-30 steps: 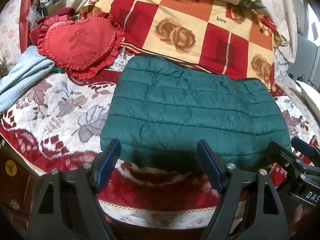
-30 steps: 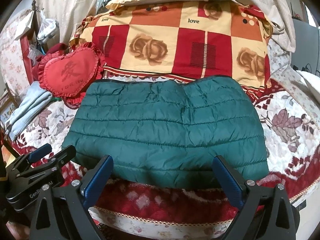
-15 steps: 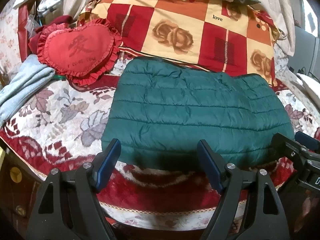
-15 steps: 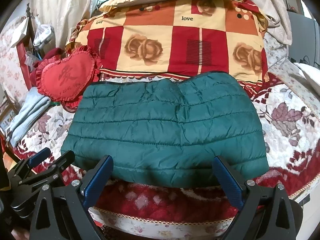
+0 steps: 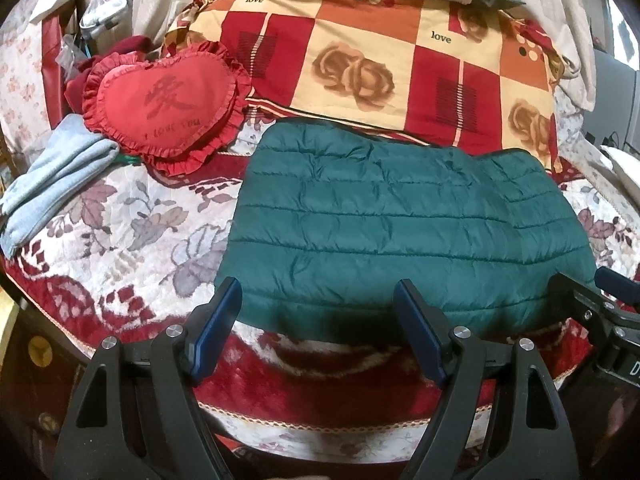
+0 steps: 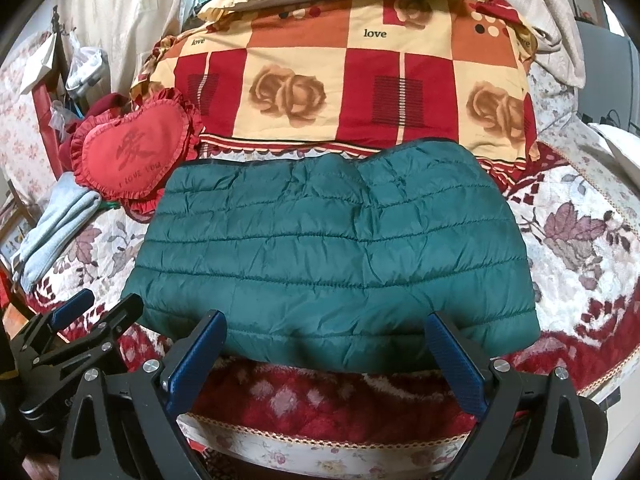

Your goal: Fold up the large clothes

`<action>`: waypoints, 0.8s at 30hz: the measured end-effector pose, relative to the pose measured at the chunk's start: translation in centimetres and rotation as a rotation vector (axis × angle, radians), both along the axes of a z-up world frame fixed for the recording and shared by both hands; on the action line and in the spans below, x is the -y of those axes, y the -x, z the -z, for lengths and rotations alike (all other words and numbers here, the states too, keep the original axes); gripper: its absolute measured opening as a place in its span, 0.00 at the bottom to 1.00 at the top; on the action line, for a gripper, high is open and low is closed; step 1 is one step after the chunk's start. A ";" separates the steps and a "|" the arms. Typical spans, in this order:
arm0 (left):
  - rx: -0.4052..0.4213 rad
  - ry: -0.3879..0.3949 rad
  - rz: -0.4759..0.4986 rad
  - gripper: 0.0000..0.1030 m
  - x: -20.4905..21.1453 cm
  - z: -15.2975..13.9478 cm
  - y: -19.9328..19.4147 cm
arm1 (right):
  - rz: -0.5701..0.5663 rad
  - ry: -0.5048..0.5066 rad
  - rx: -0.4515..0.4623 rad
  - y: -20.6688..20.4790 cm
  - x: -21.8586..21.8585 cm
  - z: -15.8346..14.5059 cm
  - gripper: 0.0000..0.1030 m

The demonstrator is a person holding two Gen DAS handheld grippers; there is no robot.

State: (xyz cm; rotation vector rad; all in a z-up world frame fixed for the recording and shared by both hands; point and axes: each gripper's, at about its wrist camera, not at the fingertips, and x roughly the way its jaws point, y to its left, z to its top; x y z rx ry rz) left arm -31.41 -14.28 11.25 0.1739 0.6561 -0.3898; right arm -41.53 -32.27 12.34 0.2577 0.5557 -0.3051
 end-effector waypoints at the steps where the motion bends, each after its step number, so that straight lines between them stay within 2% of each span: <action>1: -0.002 0.002 0.001 0.77 -0.1 0.0 -0.1 | -0.001 0.001 -0.001 0.0 -0.1 0.0 0.95; 24: -0.033 0.033 0.005 0.77 0.0 -0.6 -0.9 | -0.014 0.003 -0.017 -0.5 -0.4 0.4 0.95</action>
